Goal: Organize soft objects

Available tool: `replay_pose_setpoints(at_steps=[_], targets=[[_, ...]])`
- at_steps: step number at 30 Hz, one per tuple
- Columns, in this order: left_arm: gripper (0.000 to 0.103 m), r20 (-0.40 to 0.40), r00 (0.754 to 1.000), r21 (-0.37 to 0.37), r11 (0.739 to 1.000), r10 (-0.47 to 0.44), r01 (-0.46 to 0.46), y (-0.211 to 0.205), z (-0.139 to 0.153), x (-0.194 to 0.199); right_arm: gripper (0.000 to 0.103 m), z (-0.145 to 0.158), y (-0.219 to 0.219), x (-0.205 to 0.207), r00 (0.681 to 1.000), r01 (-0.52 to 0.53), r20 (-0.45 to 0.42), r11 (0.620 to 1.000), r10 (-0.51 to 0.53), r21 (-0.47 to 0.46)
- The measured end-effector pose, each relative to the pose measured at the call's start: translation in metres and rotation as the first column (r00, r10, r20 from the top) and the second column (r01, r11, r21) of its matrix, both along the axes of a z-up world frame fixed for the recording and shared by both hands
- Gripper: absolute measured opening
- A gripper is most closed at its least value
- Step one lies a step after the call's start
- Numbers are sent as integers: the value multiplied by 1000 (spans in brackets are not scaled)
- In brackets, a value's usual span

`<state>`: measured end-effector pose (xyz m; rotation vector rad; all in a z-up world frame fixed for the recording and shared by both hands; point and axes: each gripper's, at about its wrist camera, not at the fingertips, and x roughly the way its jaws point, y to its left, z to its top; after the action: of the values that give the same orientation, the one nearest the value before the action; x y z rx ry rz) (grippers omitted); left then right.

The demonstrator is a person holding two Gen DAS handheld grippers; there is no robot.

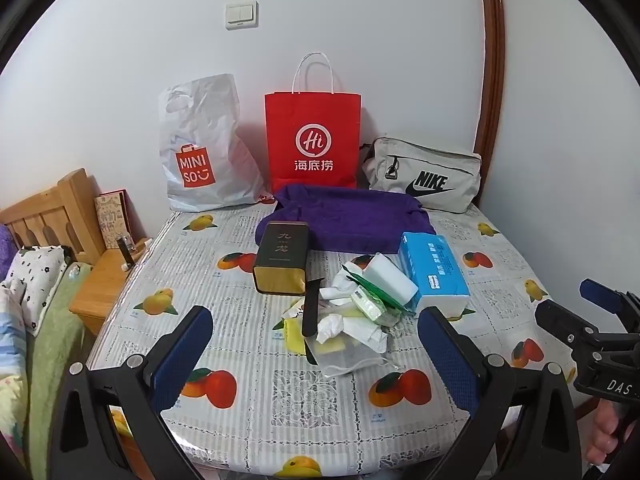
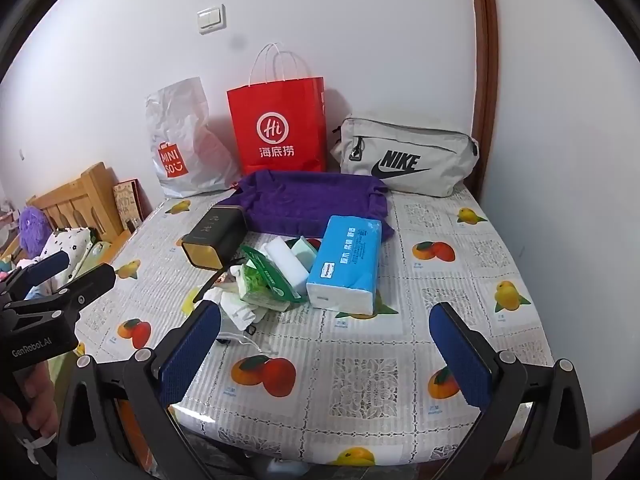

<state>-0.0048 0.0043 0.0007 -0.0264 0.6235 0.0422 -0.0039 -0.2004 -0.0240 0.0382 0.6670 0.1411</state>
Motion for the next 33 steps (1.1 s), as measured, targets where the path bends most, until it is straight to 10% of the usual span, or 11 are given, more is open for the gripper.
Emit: replay_pose_setpoints(at_steps=[33], targets=[[103, 0, 1000, 14, 1000, 9, -9, 5, 10, -2, 103, 8, -1, -5, 1000, 7, 10, 1000, -7, 0]])
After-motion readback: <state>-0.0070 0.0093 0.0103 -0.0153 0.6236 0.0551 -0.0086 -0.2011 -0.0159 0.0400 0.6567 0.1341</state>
